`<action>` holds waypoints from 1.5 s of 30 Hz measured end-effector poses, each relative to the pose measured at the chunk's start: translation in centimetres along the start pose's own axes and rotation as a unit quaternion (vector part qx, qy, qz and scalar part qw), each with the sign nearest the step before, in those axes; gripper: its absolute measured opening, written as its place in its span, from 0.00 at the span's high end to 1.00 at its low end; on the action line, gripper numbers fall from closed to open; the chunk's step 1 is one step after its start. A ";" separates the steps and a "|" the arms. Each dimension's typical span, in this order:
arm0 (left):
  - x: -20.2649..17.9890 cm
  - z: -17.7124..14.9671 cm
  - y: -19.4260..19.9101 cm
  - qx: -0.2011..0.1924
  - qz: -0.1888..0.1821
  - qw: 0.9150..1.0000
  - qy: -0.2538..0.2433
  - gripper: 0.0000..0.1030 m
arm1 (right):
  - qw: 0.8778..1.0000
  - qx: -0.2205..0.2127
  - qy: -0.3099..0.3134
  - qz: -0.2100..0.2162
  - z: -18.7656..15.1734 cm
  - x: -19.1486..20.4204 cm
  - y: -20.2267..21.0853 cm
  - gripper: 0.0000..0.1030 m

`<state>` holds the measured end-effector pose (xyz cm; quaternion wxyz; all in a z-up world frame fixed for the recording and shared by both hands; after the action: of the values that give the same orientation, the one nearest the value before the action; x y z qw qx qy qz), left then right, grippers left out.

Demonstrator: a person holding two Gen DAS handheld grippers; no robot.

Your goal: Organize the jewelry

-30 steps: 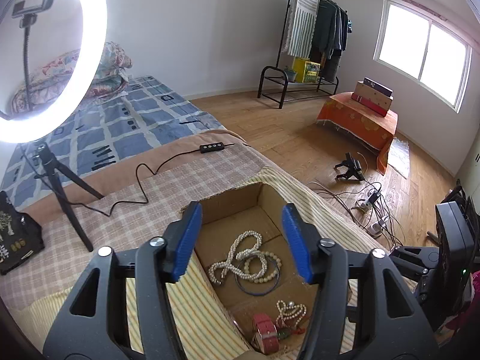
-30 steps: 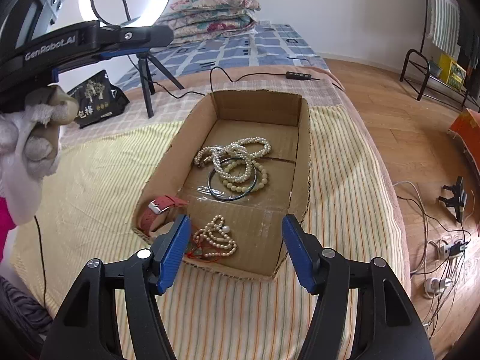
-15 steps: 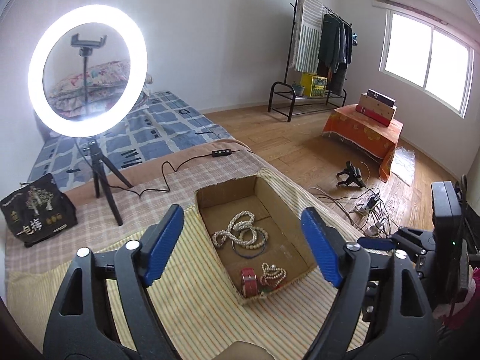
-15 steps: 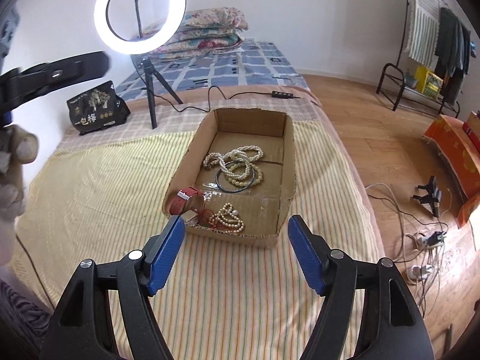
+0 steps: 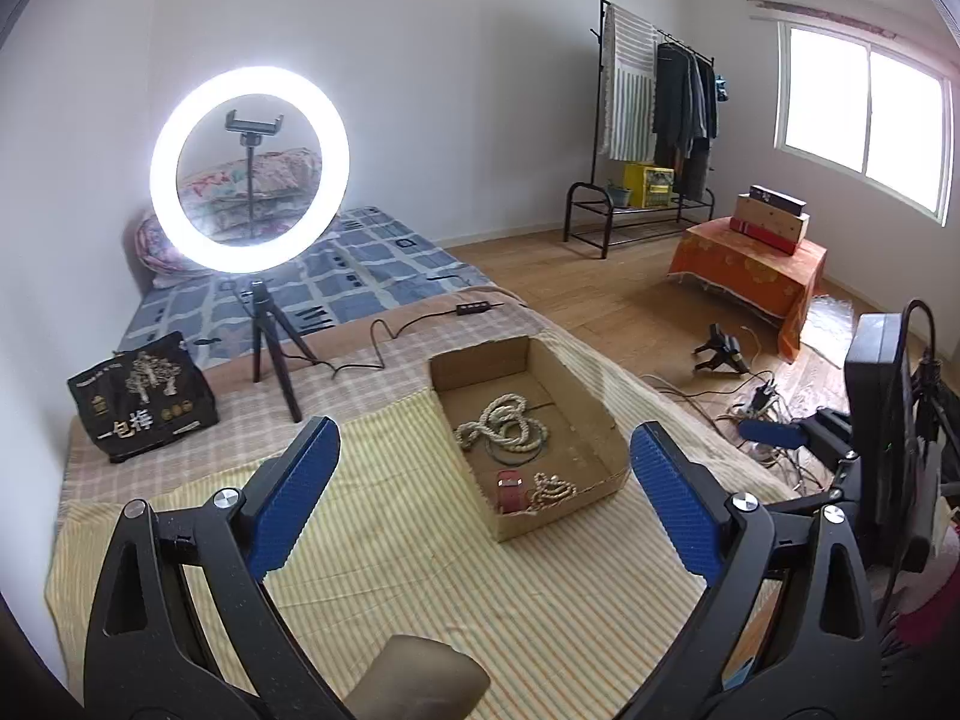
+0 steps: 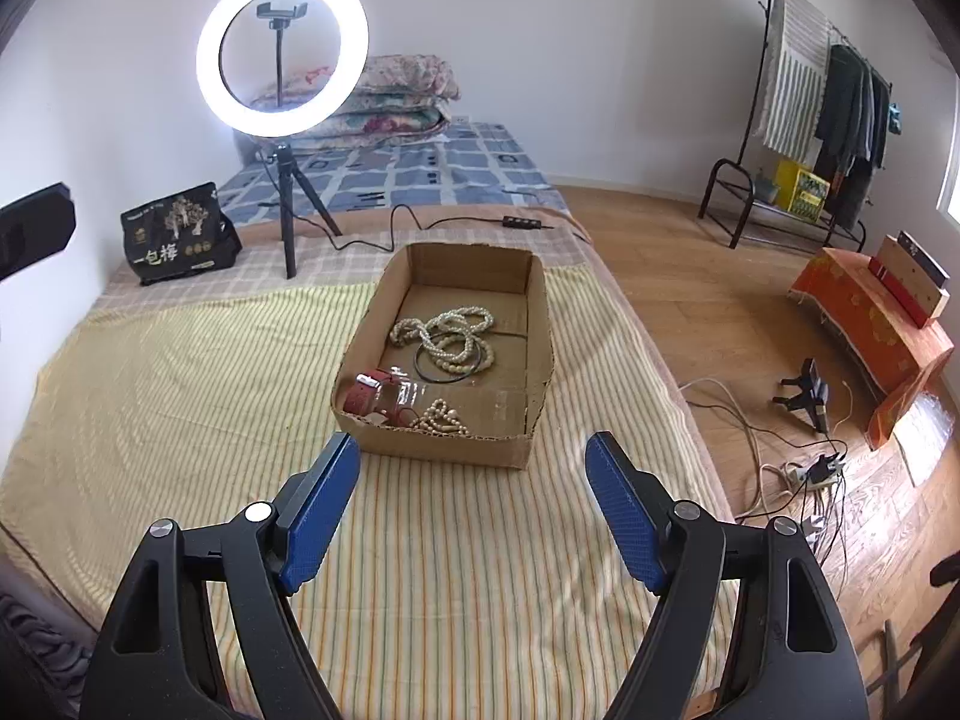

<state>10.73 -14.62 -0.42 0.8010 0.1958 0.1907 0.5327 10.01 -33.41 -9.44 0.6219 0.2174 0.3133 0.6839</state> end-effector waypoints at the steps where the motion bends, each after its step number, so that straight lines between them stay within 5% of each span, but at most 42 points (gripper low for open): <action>1: 0.0 -0.2 0.1 0.000 0.006 1.000 -0.002 0.04 | 1.000 -0.005 -0.002 -0.004 0.0 0.1 0.2 0.25; 22: -0.1 -2.3 1.8 -0.009 0.047 0.999 -0.020 0.00 | 0.995 -0.083 -0.044 -0.028 0.7 0.6 2.7 0.19; 45: 1.0 -2.6 1.7 -0.009 0.044 0.999 -0.003 0.00 | 0.995 -0.072 -0.043 -0.048 0.7 1.4 2.0 0.19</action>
<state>8.49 -12.79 -1.85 0.7789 0.1984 0.1749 0.5686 8.89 -31.99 -7.74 0.6810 0.1860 0.2465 0.6639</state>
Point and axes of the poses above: each gripper's, at about its wrist camera, not at the fingertips, and y roughly against the way its jaws point, x to its left, z to its top, the point moved 3 cm from there along -y, roughly the way its jaws point, and after that the axes turned 6 degrees about y, right-handed, at the moved point
